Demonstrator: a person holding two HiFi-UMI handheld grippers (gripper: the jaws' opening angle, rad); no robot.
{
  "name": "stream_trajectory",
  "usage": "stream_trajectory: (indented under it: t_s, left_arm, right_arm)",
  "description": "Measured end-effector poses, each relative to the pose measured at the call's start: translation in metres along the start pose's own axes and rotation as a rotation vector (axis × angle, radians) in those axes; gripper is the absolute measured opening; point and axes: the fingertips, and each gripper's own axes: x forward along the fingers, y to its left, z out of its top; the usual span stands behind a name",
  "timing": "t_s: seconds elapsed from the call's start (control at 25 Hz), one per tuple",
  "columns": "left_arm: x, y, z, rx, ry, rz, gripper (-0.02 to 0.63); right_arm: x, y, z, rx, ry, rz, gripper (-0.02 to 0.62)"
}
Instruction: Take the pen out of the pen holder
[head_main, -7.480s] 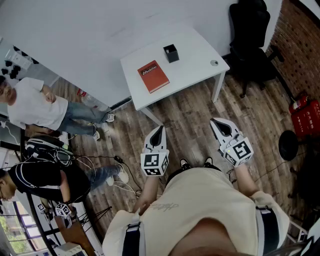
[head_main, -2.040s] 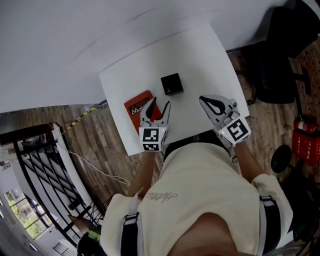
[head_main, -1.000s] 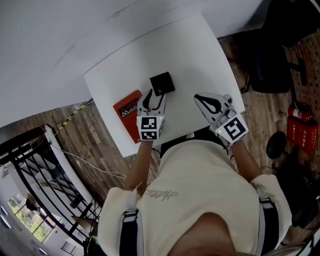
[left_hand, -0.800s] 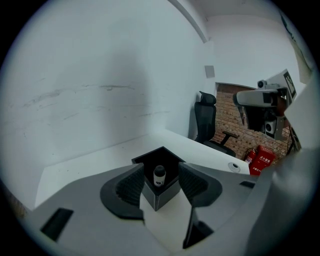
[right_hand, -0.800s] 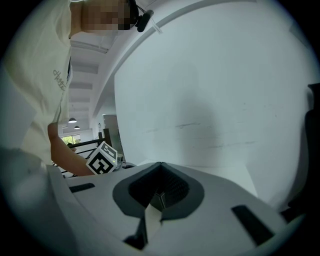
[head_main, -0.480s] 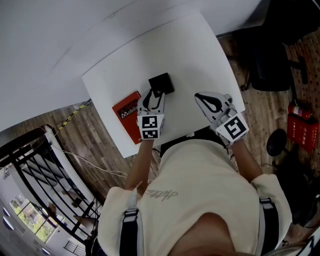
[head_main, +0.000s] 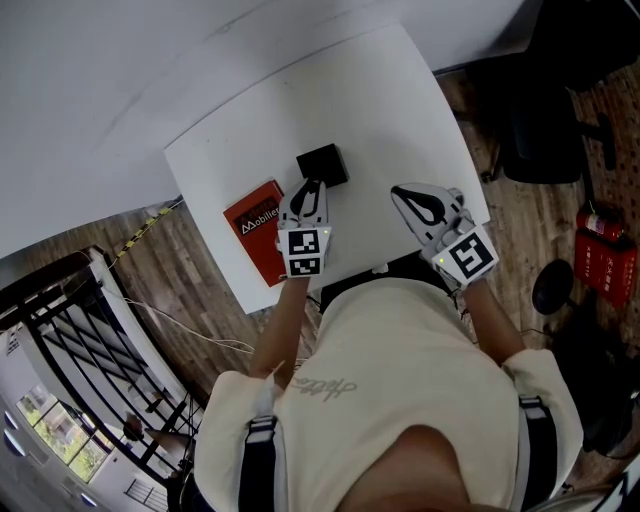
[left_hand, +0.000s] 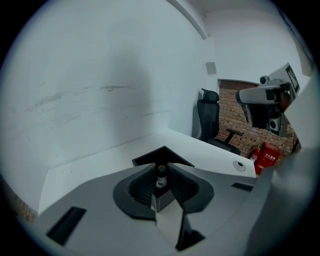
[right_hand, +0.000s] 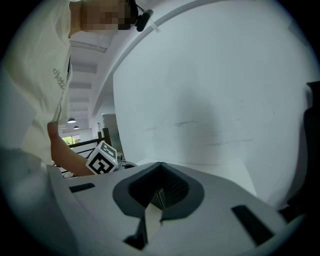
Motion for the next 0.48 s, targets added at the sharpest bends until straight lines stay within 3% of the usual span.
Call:
stream_trajectory:
  t_s: [0.48]
  left_arm:
    - [-0.013,0.003,0.011,-0.023,-0.030,0.030,0.080]
  right_arm:
    - [-0.006,0.005,-0.001,-0.011,-0.014,0.015,0.008]
